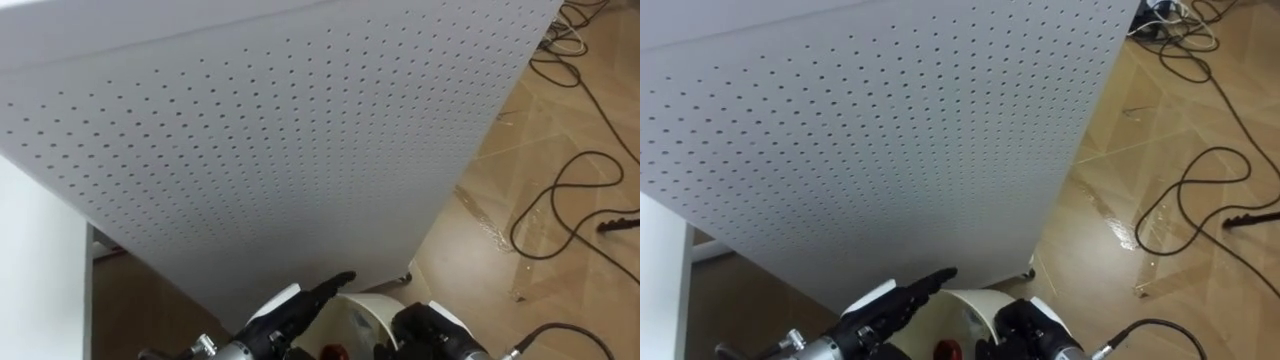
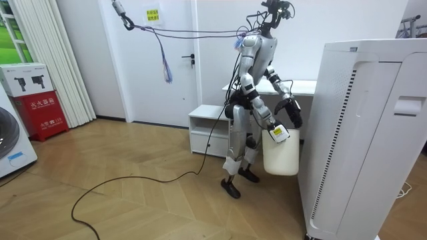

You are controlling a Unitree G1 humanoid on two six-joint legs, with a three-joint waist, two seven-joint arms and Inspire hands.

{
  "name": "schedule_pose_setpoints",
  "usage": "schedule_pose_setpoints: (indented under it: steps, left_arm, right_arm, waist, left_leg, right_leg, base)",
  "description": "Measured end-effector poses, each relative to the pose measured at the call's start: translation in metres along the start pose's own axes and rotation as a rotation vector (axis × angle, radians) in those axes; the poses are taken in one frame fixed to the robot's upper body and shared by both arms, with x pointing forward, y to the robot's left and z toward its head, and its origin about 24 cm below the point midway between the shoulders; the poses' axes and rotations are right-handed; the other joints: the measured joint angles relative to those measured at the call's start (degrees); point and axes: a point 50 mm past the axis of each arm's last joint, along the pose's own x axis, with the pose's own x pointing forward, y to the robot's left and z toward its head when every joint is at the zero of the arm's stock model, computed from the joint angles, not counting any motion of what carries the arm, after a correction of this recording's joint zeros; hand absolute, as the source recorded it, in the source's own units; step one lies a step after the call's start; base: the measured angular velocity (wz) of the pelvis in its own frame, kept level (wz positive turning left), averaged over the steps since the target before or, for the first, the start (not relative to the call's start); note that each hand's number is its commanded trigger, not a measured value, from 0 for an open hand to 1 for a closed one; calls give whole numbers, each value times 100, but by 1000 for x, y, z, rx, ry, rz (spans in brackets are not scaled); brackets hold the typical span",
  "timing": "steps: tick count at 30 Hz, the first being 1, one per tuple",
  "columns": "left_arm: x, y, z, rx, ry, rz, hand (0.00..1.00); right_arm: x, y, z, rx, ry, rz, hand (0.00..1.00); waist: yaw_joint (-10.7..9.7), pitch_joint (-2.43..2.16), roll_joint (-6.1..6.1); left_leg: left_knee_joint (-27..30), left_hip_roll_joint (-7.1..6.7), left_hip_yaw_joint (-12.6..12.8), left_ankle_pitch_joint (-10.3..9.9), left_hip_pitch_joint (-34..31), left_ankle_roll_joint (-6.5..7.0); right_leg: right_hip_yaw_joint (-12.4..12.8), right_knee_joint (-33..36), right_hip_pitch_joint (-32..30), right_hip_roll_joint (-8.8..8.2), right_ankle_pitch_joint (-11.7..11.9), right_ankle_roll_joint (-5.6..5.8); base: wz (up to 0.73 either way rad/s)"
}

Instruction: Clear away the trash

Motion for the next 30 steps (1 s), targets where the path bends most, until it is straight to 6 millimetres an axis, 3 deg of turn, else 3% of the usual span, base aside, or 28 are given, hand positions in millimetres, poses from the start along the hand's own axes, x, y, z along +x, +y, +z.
schedule_pose_setpoints:
  steps: [13,19,25,29,30]
  left_arm:
    - [-6,0,-7,6,28,-18,0]
    - [-13,3,-16,-26,54,22,0]
    - [-43,-1,-55,-134,180,130,0]
    - [-79,-25,-105,-272,387,200,0]
    - [-82,-33,-112,-281,429,198,0]
  right_arm:
    - [-3,-9,1,-21,-3,-21,100]
    - [-9,-6,-14,2,32,-32,100]
    - [-29,4,-55,80,136,-45,100]
    - [-53,17,-97,157,268,-59,100]
    - [-61,20,-110,181,311,-68,100]
  waist:
    - [8,-6,10]
    - [-1,-14,19]
    - [14,-45,-10]
    - [-3,-179,-108]
    - [-5,-186,-116]
  left_leg:
    - [2,-1,-3,0,23,0]
    - [-106,-4,4,1,287,-4]
    - [-330,-3,78,5,708,-10]
    - [-576,-9,91,9,1146,-20]
    - [-647,-10,88,10,1301,-22]
  right_leg:
    - [3,-2,30,-1,0,-1]
    - [-6,-95,280,13,0,-1]
    - [-19,-214,614,14,-1,1]
    - [-22,-508,1074,45,-1,1]
    - [-27,-542,1206,47,-1,1]
  base:
    - [0]
    - [0]
    - [-5]
    - [-1]
    - [0]
